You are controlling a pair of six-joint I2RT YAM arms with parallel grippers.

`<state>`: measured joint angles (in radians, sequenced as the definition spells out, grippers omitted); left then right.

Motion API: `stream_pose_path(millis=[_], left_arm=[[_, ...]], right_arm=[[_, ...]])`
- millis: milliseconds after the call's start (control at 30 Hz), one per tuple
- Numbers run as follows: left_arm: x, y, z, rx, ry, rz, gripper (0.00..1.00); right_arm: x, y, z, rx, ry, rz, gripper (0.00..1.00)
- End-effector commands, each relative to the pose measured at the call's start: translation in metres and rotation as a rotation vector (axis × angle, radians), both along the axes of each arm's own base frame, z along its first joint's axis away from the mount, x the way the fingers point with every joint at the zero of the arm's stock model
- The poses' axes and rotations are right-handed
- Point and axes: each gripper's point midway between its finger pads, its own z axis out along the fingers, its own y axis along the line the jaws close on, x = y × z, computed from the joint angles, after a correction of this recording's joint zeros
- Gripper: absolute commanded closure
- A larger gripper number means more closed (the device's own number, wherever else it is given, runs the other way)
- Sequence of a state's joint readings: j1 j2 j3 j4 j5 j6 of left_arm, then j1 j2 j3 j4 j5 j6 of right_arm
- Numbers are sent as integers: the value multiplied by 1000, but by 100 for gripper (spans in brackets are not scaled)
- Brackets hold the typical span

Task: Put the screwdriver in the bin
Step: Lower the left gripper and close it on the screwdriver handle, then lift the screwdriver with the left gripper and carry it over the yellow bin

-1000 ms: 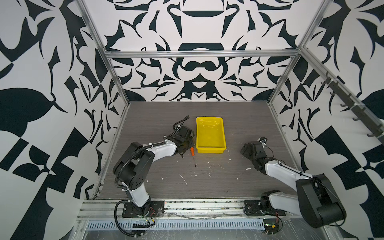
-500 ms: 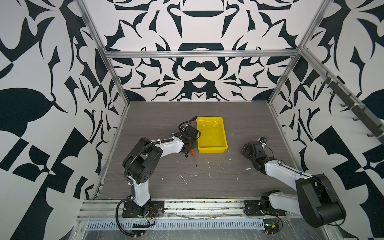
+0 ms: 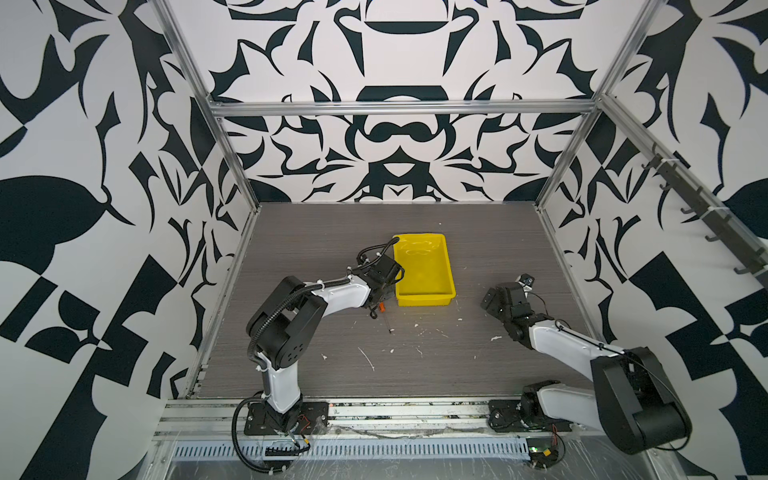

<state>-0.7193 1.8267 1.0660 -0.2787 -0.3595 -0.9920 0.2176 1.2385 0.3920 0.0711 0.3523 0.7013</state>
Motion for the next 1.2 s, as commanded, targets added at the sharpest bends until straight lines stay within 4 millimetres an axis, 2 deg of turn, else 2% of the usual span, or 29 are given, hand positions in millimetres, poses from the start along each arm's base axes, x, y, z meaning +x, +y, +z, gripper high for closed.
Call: stream_pose_path(millis=[0,167,300,367,467,533,667,800,900,1000,1167], left_arm=[[-11,23,11,68,5,29,81],[-12,34,42,70,-62,50,83],[-13,45,77,60,-137,73,83],[-10,43,97,20,-185,80,83],[0,24,130,-90,-258,42,83],[10,2,148,-172,-294,6,82],[38,-43,163,-278,-307,-54,81],[65,-100,162,-347,-312,-125,82],[85,-133,149,-352,-307,-156,81],[99,-151,126,-341,-252,-162,81],[102,-161,104,-345,-198,-156,81]], right_arm=[[11,-1,14,-4,-43,-22,4],[11,-1,14,-5,-41,-26,4],[10,-2,14,-7,-39,-30,4],[11,-2,14,-7,-41,-33,4],[11,-2,14,-8,-39,-33,4],[11,-2,13,-8,-36,-32,4],[11,-2,14,-9,-33,-32,4],[11,-2,13,-9,-30,-31,4],[11,-2,13,-9,-28,-30,4],[11,-2,13,-8,-29,-29,4],[12,0,13,-6,-28,-25,4]])
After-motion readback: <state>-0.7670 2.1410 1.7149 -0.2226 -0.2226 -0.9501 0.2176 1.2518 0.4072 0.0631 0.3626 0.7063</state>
